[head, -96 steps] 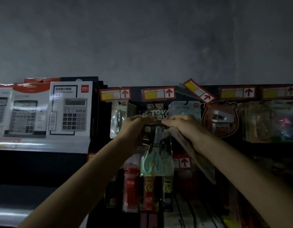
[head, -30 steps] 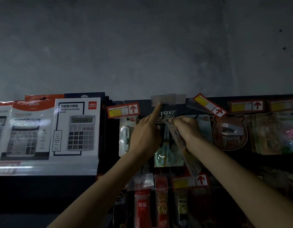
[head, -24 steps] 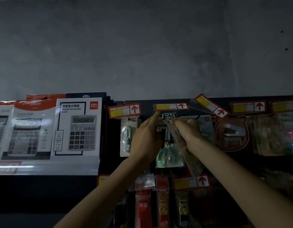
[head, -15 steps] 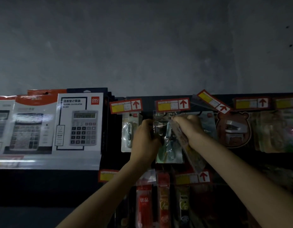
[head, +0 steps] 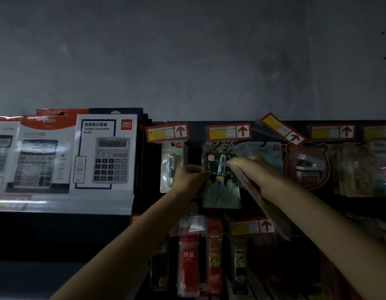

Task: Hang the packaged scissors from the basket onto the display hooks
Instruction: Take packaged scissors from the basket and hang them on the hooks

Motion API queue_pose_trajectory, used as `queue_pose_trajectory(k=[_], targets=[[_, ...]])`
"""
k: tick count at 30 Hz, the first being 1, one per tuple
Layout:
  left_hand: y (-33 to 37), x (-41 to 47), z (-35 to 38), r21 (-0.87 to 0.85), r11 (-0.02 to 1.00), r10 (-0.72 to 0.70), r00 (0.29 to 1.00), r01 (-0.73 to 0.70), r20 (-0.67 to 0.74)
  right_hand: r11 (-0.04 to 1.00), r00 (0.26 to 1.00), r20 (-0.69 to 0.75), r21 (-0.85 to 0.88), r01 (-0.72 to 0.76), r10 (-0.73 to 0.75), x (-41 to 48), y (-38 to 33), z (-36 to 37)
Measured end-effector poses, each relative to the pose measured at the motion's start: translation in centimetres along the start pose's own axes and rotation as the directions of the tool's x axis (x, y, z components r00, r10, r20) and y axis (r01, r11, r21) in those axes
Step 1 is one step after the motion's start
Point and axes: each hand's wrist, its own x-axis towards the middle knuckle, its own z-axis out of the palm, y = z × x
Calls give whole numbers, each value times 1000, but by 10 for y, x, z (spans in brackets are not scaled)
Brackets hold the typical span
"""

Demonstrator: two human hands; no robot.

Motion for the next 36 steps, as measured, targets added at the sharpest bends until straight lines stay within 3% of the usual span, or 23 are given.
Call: queue_pose_trajectory(k=[8, 13, 17, 21, 29, 34, 36], targets=[[-10, -4, 5, 129, 988, 95, 990, -81, -102, 997, 987, 151, -42, 66, -59, -32, 38, -1], [-29, -21, 0, 252, 932, 258, 965, -261, 48, 988, 986, 138, -106, 108, -93, -42, 46, -6], [-37, -34, -2, 538, 734, 394, 905, -414, 159, 989, 982, 174, -114, 94, -73, -45, 50, -8], [-33, -39, 2, 718, 547, 381, 892, -430, 244, 992, 988, 134, -87, 86, -74, -39, 51, -3], [-28, -29, 13, 838, 335, 440, 858, -431, 266, 994, 990, 126, -75, 78, -68, -19, 41, -3], [-37, -17, 19, 923, -3, 537, 777, -385, 327, 999, 995, 95, -37, 30, -27, -7, 35, 3], [-38, -12, 21, 906, -67, 571, 728, -418, 378, 999, 997, 69, -39, 22, -19, 0, 35, 6]])
